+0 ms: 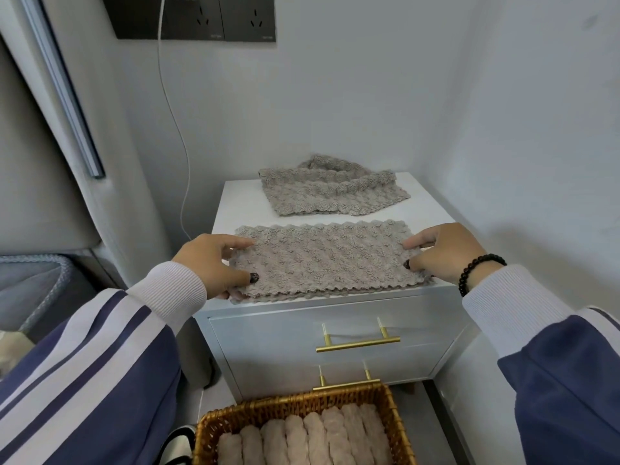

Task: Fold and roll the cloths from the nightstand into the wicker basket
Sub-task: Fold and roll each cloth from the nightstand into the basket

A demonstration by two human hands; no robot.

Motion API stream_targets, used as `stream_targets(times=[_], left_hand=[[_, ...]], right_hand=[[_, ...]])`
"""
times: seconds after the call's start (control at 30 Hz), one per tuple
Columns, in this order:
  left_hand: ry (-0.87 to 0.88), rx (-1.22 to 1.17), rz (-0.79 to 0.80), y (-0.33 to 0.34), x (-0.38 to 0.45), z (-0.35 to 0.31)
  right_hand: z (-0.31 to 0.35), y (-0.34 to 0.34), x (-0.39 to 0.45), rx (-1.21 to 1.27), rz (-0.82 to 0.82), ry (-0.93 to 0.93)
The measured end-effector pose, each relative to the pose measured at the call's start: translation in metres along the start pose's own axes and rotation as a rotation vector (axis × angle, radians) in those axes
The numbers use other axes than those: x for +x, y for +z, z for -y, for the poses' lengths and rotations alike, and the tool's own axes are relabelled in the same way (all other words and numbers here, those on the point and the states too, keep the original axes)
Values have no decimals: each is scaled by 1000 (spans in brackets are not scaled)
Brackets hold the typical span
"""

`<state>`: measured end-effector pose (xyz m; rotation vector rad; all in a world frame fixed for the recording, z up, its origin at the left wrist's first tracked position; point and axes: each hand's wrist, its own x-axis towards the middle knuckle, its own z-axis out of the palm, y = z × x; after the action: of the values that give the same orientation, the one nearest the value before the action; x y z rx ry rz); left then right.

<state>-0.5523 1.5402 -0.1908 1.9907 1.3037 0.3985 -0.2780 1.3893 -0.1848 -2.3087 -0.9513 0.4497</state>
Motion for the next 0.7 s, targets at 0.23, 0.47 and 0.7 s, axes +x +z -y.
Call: stream_targets(times=[0.23,0.47,0.7], left_hand=[[126,187,-387,-2,3,-20],[315,199,-218,50,11,-29],[290,368,-153,90,24,-42]], right_hand=[[7,9,-1,-163,-216,-131],[38,57,-3,-223,-82,-505],[42,96,8,-413,80,-552]])
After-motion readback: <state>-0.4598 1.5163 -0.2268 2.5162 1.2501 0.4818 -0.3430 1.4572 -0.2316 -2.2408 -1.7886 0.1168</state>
